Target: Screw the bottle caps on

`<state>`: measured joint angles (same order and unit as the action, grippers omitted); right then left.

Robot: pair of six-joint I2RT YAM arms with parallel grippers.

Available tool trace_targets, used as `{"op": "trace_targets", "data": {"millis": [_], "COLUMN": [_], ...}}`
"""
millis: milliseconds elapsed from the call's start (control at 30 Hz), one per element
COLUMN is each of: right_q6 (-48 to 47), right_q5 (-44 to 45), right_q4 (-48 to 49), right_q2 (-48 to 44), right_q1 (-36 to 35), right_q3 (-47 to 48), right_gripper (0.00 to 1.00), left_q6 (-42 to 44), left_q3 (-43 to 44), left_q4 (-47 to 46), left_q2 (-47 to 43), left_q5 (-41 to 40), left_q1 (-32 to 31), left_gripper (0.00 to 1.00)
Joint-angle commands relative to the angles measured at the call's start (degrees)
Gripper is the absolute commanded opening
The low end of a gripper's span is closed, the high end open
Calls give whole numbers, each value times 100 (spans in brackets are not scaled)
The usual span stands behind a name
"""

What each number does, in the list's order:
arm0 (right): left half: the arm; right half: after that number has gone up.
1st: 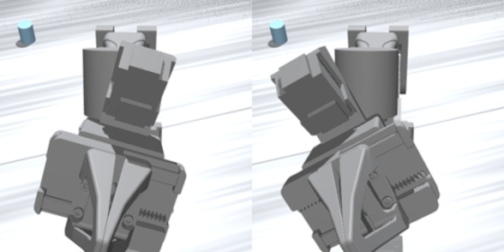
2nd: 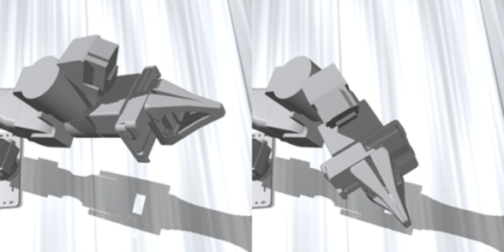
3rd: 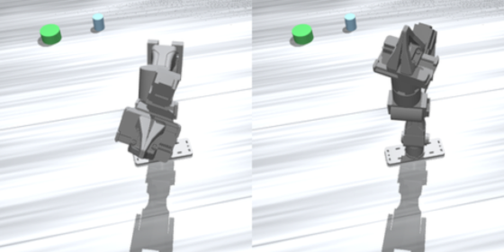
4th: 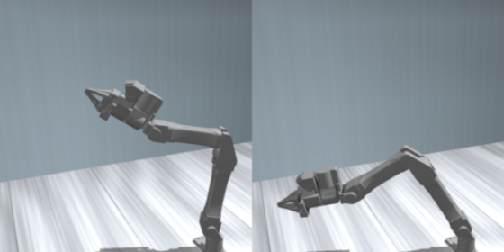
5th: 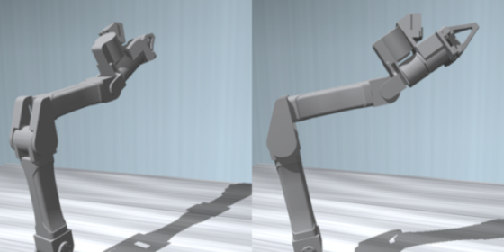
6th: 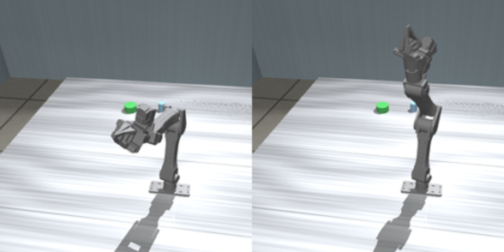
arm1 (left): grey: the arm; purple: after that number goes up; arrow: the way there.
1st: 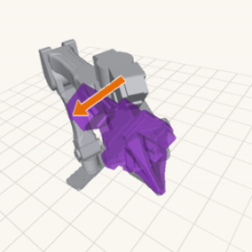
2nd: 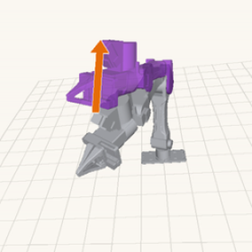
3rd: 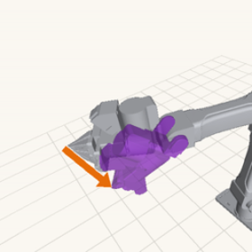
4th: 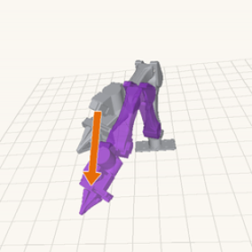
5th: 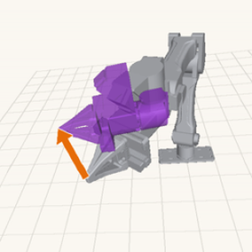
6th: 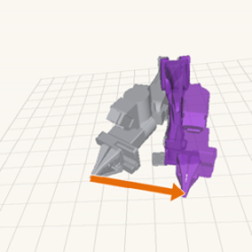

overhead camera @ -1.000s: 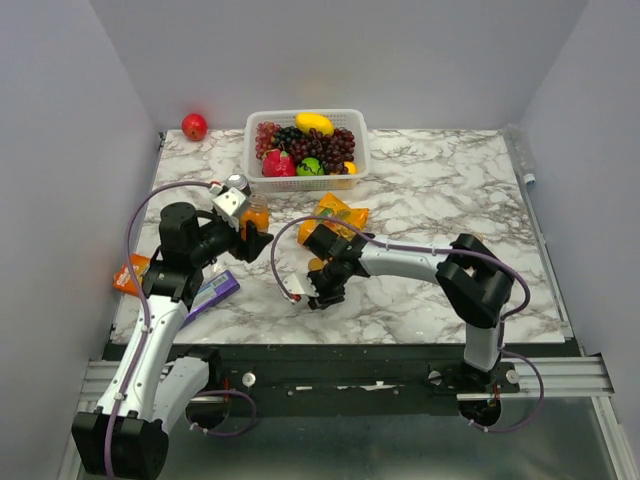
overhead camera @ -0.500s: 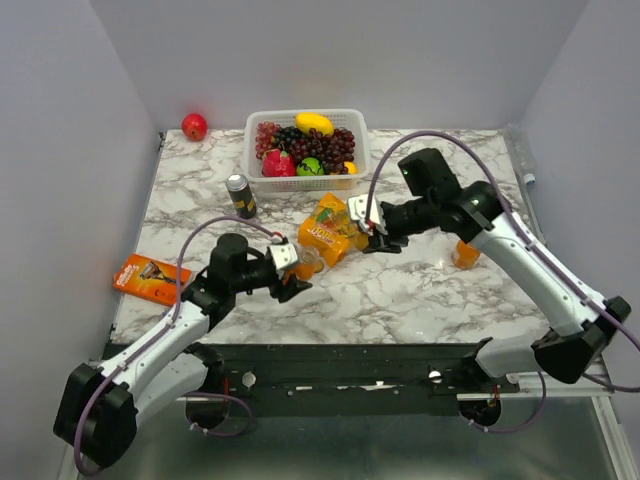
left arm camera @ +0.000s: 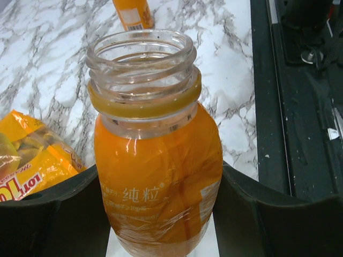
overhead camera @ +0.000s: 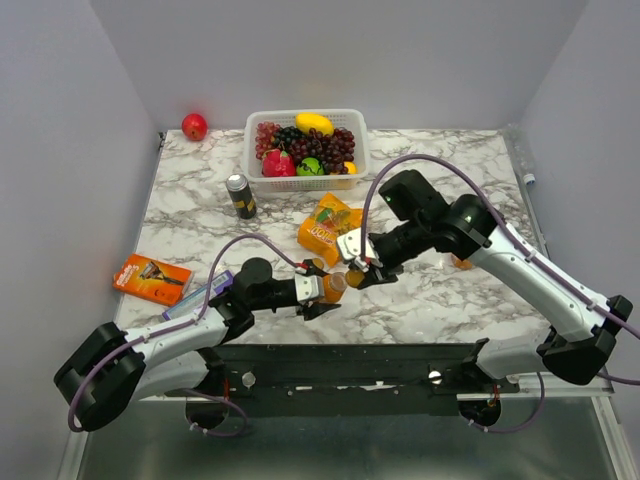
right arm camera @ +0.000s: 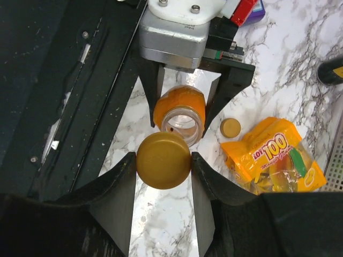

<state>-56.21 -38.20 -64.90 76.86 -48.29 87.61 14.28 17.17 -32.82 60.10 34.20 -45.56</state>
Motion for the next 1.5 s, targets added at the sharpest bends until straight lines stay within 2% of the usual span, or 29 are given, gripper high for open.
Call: {"op": "trace_targets", "data": {"millis": [0,167,467,767,967,1167,1467], "right_q6": [100,180,-373,-295,-575,-997,-1507], "right_q5": [216,383,84,348,418,436,532], "right_q4": [538,874,242,321,75,-136,-339], "right_q2": [84,206,400,540,602,646,690], "right_q1": [-110,-172,-347,-400,-400,-400,-479], "right_q3": [-104,-104,37,36,63,63,89], "right_gripper": [31,31,32,32,33,34,34], "left_q6": [-286,-522,-980,-1094,-902,-269,-321], "left_q3": [155,173,173,41,-64,-3,111], "left_q4": [-497,-489,-638,-901,-911,-665,-542], "left_q2": [-50,-68,-226,-332,-472,-490,-437], "left_q5": [-132,-141,-299,-291,-229,-106,-167], "left_q1": [-137,-173,-172,-172,-181,-181,-199], "left_gripper": [0,0,0,0,0,0,0]}}
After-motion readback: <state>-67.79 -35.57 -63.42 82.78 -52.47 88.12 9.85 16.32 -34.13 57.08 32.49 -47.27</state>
